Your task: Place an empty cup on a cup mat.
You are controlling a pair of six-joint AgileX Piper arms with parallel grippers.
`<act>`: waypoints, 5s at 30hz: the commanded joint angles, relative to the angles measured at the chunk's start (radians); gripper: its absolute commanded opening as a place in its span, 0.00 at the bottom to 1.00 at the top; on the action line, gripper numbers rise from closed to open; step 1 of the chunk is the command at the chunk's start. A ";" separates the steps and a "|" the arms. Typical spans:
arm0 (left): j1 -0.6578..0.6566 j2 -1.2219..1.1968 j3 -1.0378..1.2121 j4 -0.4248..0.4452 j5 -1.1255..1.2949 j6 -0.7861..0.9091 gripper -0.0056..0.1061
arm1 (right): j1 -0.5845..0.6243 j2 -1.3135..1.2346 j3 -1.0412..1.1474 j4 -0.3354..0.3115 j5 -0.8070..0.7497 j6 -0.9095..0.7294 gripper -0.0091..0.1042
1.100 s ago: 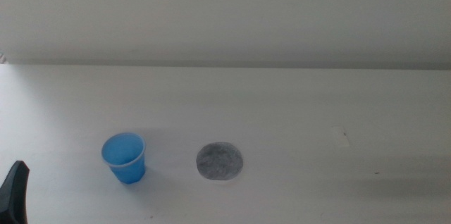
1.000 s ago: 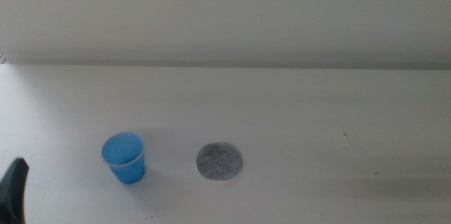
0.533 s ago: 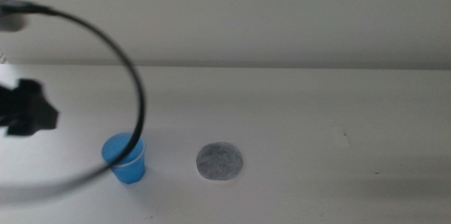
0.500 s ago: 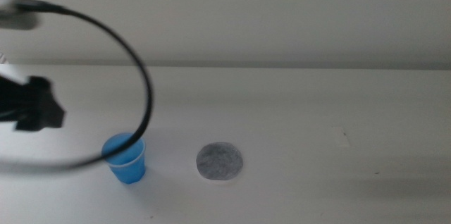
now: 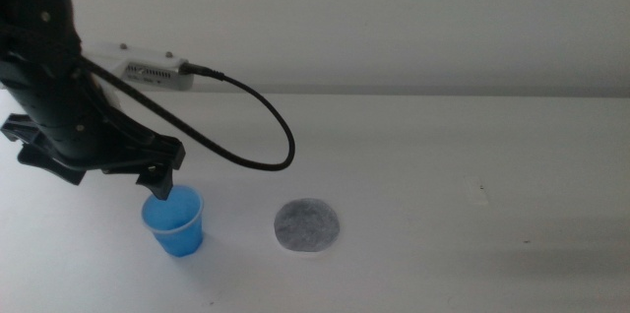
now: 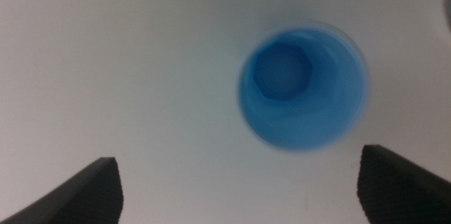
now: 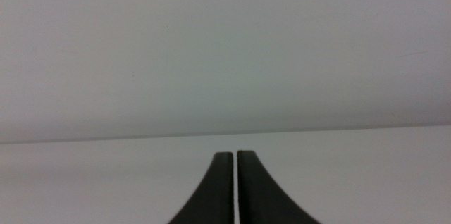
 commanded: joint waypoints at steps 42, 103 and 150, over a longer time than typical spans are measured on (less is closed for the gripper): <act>-0.091 0.112 0.024 -0.013 -0.078 -0.185 0.03 | 0.000 -0.036 0.035 -0.010 -0.005 -0.001 0.07; -0.406 0.469 -0.365 -0.023 -0.010 -0.267 0.81 | 0.000 -0.036 0.035 -0.010 -0.005 -0.001 0.07; 0.273 -1.490 0.978 -0.085 -0.816 -0.078 0.89 | 0.000 -0.036 0.035 -0.010 -0.005 -0.001 0.07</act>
